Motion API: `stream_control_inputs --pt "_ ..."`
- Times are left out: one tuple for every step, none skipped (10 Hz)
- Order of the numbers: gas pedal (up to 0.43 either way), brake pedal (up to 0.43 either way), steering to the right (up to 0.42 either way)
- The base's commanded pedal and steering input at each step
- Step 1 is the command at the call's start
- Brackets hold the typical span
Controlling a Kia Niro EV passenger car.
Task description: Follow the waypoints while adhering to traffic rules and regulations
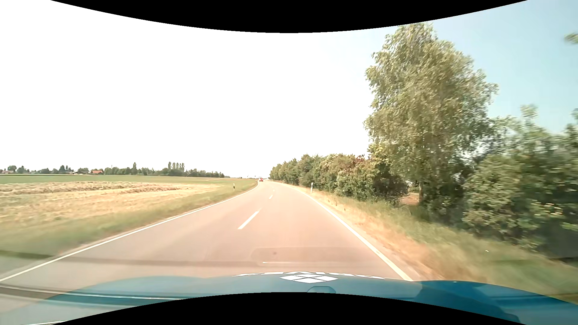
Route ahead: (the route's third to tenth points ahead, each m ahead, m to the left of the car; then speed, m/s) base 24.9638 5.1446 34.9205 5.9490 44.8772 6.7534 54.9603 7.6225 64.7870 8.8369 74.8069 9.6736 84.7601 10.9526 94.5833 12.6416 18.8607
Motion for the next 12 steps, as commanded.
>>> stream_control_inputs --pt "0.169 0.000 -0.013" --pt "0.169 0.000 -0.014" --pt "0.169 0.000 -0.015" --pt "0.169 0.000 -0.015" --pt "0.169 0.000 -0.015" --pt "0.157 0.000 -0.015" --pt "0.130 0.000 -0.015" --pt "0.118 0.000 -0.014" --pt "0.118 0.000 -0.014" --pt "0.130 0.000 -0.014" --pt "0.130 0.000 -0.014" --pt "0.138 0.000 -0.013"
